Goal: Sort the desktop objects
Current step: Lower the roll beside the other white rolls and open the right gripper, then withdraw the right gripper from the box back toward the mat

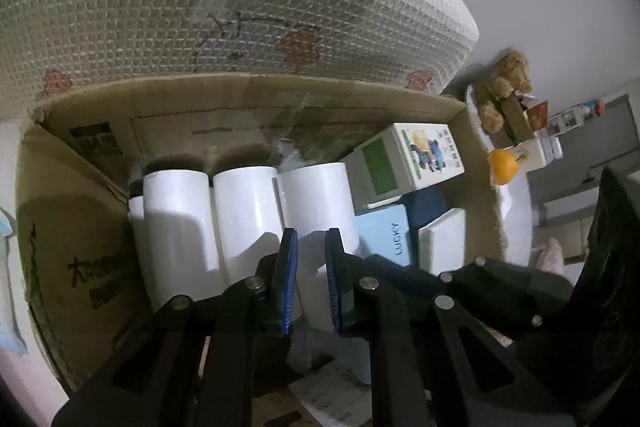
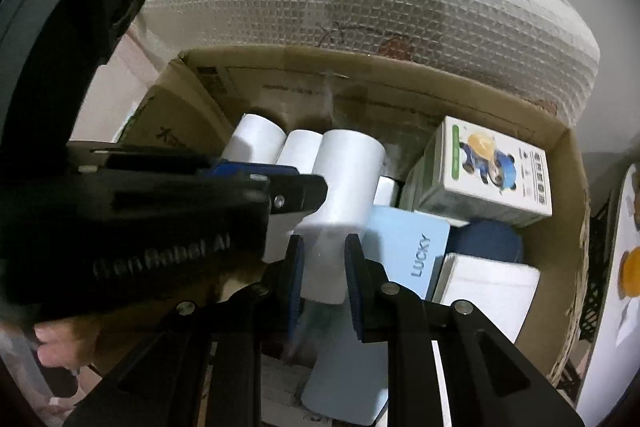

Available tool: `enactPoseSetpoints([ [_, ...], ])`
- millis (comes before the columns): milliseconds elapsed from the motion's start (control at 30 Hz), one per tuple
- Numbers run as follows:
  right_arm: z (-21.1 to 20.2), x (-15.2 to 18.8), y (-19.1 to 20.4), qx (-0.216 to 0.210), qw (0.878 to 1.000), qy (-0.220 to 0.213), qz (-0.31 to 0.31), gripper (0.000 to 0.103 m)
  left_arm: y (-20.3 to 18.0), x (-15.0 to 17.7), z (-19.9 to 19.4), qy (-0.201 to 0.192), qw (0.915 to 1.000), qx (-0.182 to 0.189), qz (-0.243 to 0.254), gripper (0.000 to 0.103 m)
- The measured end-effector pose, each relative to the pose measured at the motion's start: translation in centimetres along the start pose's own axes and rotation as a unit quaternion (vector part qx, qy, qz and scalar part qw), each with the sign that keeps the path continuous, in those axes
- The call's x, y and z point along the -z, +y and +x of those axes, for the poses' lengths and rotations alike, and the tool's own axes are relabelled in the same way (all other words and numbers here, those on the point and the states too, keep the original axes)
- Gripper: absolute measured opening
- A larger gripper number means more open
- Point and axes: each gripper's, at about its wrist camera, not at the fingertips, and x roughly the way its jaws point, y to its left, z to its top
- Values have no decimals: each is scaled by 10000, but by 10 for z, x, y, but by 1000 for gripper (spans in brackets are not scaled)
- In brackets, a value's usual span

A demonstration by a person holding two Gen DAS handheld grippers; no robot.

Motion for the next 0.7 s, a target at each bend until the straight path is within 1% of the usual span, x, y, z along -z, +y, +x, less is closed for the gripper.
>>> enactPoseSetpoints([
  [100,13,-3,-5,-105,9996,237,117,17,3,1,5,96,9999,32,-43,15],
  [167,19,-3,-9,-176,9992,295,210,17,5,2,11,160,9998,-51,-91,15],
  [267,17,-3,-11,-185,9992,246,258,17,8,5,15,181,9996,34,-213,15],
  [333,14,-1,-8,-111,9996,198,173,17,5,7,10,116,9998,28,-163,15],
  [433,7,2,0,88,9999,80,-55,17,-2,10,-8,-160,9998,105,5,15],
  [500,-1,3,3,115,9999,-37,-89,17,-6,11,-27,-443,9989,152,36,15],
  [567,-12,4,8,177,9995,-235,-149,17,-7,11,-42,-666,9976,176,50,20],
  [600,-17,5,9,204,9992,-309,-163,17,-7,12,-51,-821,9965,163,60,25],
  [633,-23,6,12,223,9987,-414,-174,17,-7,13,-58,-958,9953,136,70,29],
  [700,-33,8,17,172,9978,-599,-207,17,-5,18,-75,-1288,9916,-47,120,30],
])
